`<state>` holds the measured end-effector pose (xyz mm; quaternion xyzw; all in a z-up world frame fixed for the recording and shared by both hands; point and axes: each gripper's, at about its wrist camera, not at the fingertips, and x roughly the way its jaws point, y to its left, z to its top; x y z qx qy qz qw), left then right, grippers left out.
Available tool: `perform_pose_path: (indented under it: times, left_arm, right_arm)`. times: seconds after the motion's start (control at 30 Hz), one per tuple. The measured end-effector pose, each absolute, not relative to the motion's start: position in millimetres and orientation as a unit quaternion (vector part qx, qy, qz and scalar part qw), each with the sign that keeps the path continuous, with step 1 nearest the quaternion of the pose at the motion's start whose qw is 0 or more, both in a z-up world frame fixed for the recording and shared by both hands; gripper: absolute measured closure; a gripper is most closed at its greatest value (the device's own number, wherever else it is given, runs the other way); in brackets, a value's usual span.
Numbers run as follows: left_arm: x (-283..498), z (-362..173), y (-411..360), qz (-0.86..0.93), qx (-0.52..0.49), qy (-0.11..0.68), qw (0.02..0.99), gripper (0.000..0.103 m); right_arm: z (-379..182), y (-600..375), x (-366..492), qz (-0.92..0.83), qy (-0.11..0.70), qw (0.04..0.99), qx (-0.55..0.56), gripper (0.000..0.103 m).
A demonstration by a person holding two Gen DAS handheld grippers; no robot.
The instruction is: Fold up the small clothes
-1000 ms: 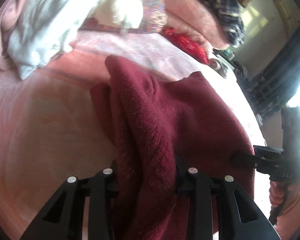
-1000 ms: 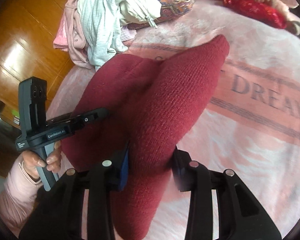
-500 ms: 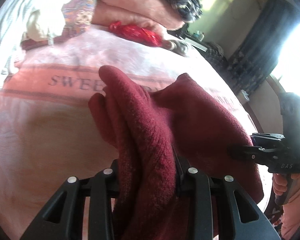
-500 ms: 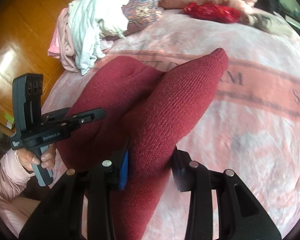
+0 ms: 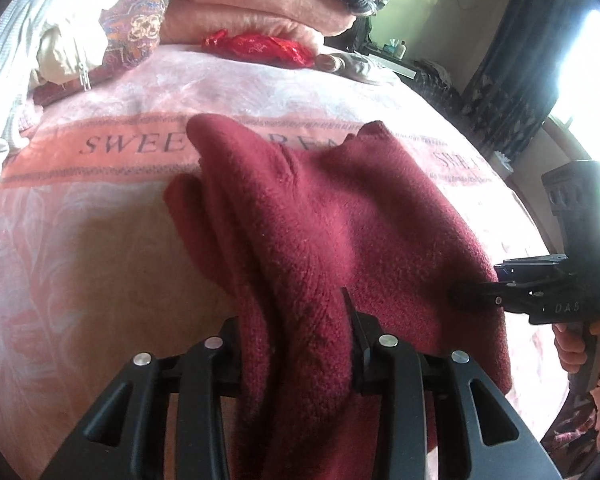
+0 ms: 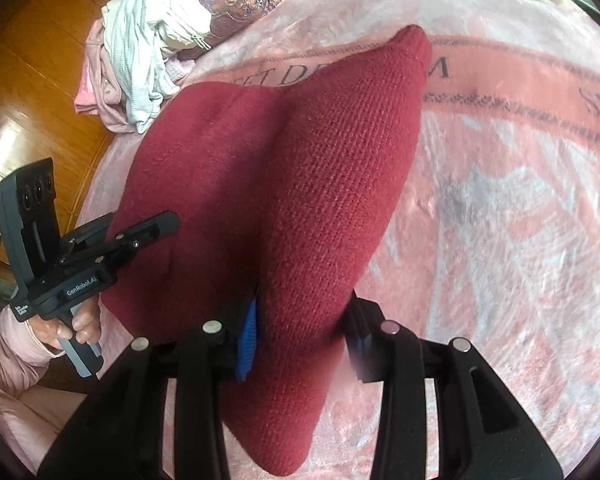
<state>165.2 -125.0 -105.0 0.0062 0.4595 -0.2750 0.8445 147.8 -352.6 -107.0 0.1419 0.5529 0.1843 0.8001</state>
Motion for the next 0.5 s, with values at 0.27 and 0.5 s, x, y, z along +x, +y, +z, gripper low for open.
perform_pose_path:
  times: [0.27, 0.5]
  left_arm:
    - [161.6, -113.7, -118.6, -0.277, -0.003, 0.457, 0.845, 0.062]
    - [167.9, -131.0, -107.5, -0.284, -0.053, 0.476, 0.831, 0.048]
  right_arm:
    - [-116.2, -353.4, 150.3, 0.177, 0.558, 0.795, 0.156, 0.063]
    - [-133.5, -369.8, 152.5, 0.193, 0.564, 0.772, 0.220, 0.053]
